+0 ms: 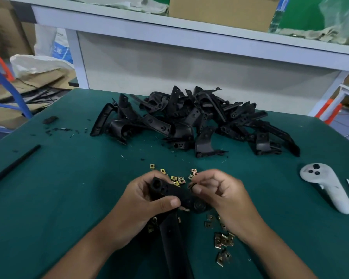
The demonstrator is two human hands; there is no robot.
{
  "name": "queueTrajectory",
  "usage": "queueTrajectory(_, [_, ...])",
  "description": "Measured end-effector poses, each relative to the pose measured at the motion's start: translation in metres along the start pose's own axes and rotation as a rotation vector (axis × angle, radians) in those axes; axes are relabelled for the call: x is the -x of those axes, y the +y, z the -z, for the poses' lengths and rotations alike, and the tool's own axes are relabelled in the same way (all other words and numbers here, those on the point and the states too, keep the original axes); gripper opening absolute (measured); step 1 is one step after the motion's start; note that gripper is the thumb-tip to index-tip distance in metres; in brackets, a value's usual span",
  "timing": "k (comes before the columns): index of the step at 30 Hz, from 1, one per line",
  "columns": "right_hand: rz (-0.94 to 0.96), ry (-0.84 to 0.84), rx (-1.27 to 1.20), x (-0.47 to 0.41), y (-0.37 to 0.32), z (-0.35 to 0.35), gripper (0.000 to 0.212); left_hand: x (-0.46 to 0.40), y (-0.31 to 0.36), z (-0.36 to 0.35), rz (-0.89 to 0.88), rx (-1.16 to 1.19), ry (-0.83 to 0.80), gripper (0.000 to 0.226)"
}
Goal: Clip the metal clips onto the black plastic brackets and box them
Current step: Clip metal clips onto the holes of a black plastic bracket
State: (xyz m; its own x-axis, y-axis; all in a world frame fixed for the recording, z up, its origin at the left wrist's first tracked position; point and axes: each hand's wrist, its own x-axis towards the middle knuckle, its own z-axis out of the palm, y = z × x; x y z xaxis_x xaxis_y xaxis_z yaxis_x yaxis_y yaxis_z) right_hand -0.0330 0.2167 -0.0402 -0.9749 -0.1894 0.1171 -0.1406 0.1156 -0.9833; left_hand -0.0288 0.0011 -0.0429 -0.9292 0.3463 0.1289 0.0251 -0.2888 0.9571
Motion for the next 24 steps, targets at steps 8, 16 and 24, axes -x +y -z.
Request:
queueTrajectory(8, [-0.063,0.015,0.088,-0.001,-0.003,0.01,0.016,0.002,-0.007,-0.003,-0.024,-0.276,-0.017,0.036])
queueTrajectory(16, [0.036,0.018,0.325,-0.001,-0.001,0.013,0.02,0.009,-0.013,-0.004,-0.205,-0.707,0.072,0.043])
queueTrajectory(24, [0.098,0.041,0.103,0.001,-0.002,0.006,0.015,0.005,-0.015,-0.004,-0.341,-0.76,0.056,0.037])
